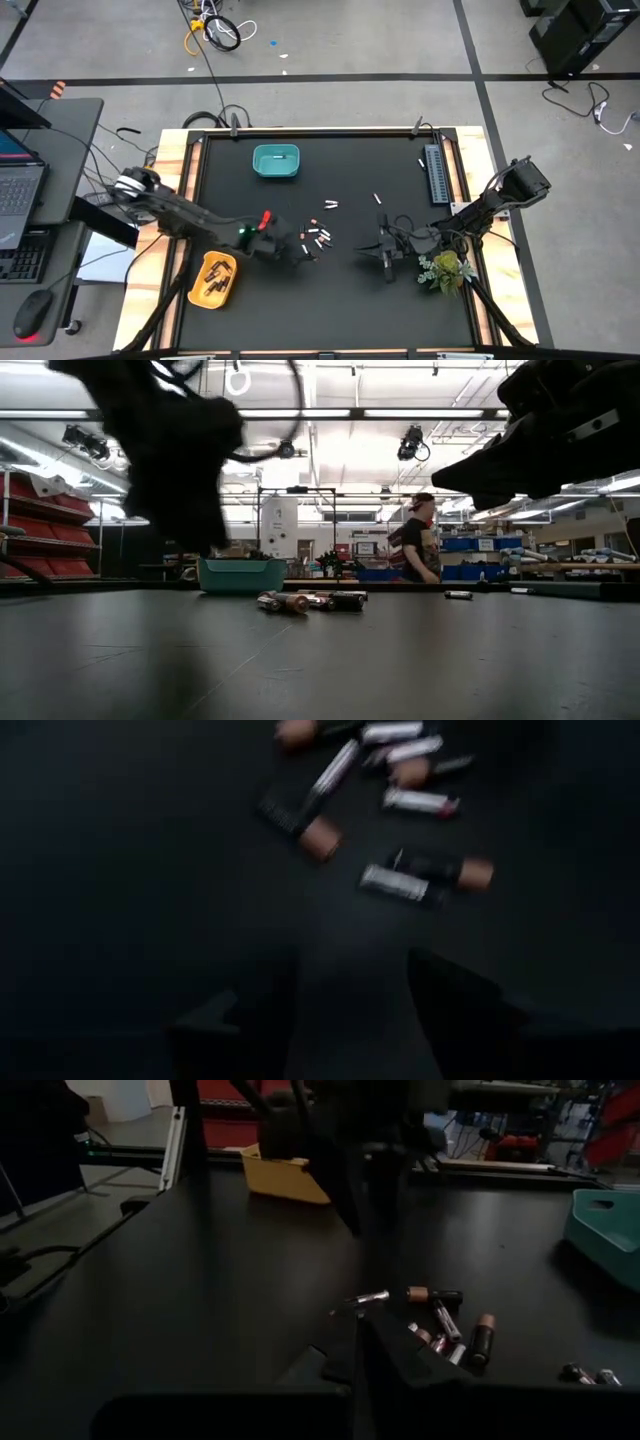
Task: Sort batteries
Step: Put the black battery into the yellow bin
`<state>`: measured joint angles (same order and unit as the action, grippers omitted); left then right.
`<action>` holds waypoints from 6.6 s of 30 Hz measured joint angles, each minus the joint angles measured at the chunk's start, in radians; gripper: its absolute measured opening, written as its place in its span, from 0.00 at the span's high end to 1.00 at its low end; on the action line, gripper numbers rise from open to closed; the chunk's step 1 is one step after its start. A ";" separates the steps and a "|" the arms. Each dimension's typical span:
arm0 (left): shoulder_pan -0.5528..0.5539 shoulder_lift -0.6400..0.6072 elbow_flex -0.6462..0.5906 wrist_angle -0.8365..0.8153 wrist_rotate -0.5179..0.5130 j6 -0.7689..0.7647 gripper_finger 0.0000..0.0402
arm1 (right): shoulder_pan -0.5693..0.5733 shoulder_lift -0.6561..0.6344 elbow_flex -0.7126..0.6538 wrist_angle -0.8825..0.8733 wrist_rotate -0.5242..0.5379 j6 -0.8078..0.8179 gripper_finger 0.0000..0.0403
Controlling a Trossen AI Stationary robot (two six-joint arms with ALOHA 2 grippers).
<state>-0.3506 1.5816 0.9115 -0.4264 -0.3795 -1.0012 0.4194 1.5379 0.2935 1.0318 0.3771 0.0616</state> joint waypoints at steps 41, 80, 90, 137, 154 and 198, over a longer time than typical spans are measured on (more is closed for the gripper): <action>0.187 0.322 0.246 -0.205 -0.065 0.165 0.51 | 0.000 0.000 0.000 0.014 0.000 -0.020 0.98; 0.383 0.190 0.261 -0.208 -0.065 0.670 0.50 | 0.015 0.000 0.000 0.035 -0.002 -0.030 0.98; 0.590 0.196 0.262 -0.139 0.118 1.033 0.50 | 0.023 0.000 0.000 0.032 -0.003 -0.038 0.98; 0.638 0.387 0.527 -0.361 0.117 1.334 0.54 | -0.024 0.000 0.000 0.049 -0.014 -0.085 0.98; 0.738 0.489 0.588 -0.423 0.195 1.379 0.54 | -0.024 0.000 0.000 0.029 -0.014 -0.084 0.98; 0.501 0.481 0.650 -0.617 0.170 1.132 0.72 | -0.023 0.000 0.000 0.029 -0.013 -0.084 0.98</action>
<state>0.1508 2.0628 1.5616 -1.0437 -0.2096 0.1306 0.3969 1.5383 0.2938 1.0607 0.3637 -0.0223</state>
